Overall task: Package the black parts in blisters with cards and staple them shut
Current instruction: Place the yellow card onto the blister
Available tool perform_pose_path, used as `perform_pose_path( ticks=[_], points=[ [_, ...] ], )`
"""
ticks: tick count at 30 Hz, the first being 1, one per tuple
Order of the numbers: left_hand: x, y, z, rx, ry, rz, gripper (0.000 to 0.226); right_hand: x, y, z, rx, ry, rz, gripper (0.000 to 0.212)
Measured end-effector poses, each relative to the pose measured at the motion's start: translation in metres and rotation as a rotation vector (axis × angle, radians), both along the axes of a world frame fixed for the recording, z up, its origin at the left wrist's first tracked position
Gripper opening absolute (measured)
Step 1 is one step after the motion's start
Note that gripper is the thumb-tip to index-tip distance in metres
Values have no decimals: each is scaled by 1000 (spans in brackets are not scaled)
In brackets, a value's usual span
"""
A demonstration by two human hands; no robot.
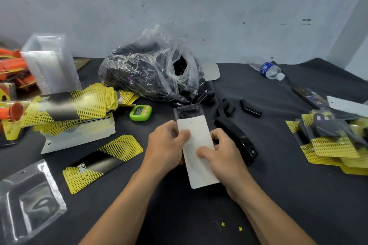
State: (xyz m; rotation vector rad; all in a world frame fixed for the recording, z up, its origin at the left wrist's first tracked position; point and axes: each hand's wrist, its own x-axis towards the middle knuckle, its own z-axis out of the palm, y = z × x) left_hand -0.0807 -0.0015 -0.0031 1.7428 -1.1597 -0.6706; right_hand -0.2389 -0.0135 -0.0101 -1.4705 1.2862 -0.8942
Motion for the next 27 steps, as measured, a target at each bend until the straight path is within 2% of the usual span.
perform_pose_path(
  ticks=[2, 5, 7, 10, 15, 21, 27],
  points=[
    [1, 0, 1, 16, -2, 32, 29, -1, -1, -2, 51, -60, 35, 24],
    [-2, 1, 0, 25, 1, 25, 30, 0, -3, -2, 78, -112, -22, 24],
    [-3, 1, -1, 27, 25, -14, 23, 0, -5, -4, 56, -111, -60, 20],
    [0, 1, 0, 36, 158, -112, 12, 1, -7, -7, 37, -99, -89, 18],
    [10, 1, 5, 30, 258, -226, 5, 1, -8, -8, 12, -89, -87, 18],
    [8, 0, 0, 79, 42, -218, 9, 1, -6, -10, -19, -76, -80, 16],
    [7, 0, 1, 106, -23, -182, 20, 1, -3, -11, -56, -48, -52, 14]
  ],
)
